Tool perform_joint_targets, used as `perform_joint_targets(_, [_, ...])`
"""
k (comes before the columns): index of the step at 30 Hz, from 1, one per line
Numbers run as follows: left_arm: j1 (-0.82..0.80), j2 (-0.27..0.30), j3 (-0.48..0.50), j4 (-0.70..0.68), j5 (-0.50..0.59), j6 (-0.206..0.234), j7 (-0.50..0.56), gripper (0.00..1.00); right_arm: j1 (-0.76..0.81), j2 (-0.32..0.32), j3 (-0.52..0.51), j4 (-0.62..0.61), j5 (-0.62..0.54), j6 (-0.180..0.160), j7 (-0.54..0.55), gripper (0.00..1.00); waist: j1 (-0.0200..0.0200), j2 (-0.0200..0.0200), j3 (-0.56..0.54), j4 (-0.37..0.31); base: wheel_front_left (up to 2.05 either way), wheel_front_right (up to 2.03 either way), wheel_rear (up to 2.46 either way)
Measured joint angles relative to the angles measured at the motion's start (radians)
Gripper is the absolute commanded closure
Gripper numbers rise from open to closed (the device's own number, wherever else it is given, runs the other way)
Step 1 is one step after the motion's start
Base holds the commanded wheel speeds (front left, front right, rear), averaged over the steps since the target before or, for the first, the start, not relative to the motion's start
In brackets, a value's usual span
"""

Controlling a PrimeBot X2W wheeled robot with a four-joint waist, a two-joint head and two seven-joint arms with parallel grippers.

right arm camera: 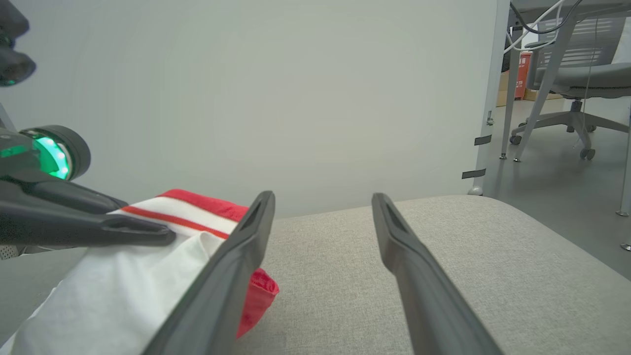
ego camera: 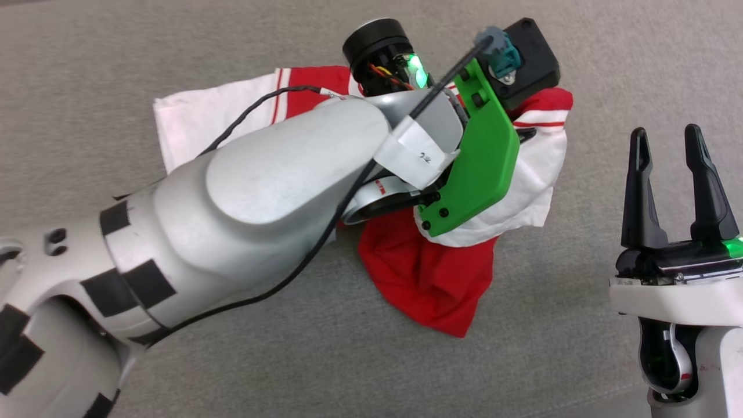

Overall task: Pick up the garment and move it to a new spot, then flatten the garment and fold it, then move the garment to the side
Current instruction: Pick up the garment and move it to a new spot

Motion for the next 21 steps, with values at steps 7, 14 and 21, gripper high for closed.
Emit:
perform_joint_targets(7, [0.097, -0.072, 0.001, 0.14, 0.091, 0.0, -0.035, 1.0, -0.02, 0.0, -0.004, -0.008, 0.008, 0.0, 0.0, 0.0, 0.0001, 0.0, 0.081, -0.062, 0.0, 0.0, 0.0])
perform_joint_targets(14, [0.2, -0.093, 0.0, 0.201, 0.181, 0.0, -0.008, 1.0, -0.043, 0.0, 0.005, -0.008, 0.008, 0.0, 0.0, 0.0, 0.0001, -0.0001, 0.132, -0.093, 0.0, 0.0, 0.0])
perform_joint_targets(21, [0.187, -0.114, -0.001, 0.223, 0.214, 0.0, -0.207, 0.0, -0.041, 0.0, -0.002, -0.002, -0.012, 0.0, 0.0, 0.0, 0.0001, 0.0, 0.107, -0.082, 0.0, 0.0, 0.0])
